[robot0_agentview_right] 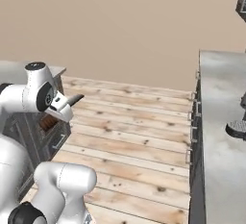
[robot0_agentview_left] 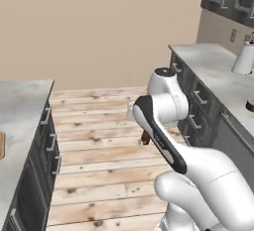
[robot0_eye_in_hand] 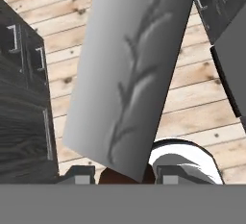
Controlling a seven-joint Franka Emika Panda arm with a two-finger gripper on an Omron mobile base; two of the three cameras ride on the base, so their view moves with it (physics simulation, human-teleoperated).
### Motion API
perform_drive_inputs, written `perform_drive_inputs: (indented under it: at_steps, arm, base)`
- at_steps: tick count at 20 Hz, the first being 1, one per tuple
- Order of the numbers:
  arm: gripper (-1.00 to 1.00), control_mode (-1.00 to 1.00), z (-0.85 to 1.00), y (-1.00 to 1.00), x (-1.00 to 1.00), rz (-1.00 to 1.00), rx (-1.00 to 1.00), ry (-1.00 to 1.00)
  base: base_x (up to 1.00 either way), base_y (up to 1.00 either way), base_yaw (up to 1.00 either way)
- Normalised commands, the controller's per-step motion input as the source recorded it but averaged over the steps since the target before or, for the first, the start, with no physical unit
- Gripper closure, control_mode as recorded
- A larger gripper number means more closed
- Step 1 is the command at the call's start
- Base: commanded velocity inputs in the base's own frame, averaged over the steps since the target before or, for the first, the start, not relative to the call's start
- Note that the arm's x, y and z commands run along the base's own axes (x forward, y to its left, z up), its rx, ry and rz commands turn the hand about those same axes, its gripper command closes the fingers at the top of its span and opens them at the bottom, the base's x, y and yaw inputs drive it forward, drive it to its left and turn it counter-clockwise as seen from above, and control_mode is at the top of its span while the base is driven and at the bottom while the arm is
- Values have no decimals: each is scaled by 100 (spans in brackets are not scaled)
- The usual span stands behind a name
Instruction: Pick up the knife from the drawer and place it on the cutting board. Then place the meat from the plate to the cutting board.
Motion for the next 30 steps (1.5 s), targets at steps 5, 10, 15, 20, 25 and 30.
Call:
perform_drive_inputs:
  at_steps: [5, 10, 15, 20, 25, 30]
  arm:
    - [100, 100, 0, 0, 0, 0, 0, 0]
    - [100, 100, 0, 0, 0, 0, 0, 0]
    - [100, 100, 0, 0, 0, 0, 0, 0]
    - [100, 100, 0, 0, 0, 0, 0, 0]
    - [100, 100, 0, 0, 0, 0, 0, 0]
    - [100, 100, 0, 0, 0, 0, 0, 0]
  base:
    - [100, 45, 51]
    - [95, 12, 59]
    - [96, -1, 64]
    - [65, 12, 55]
    - [33, 42, 33]
    - [24, 46, 27]
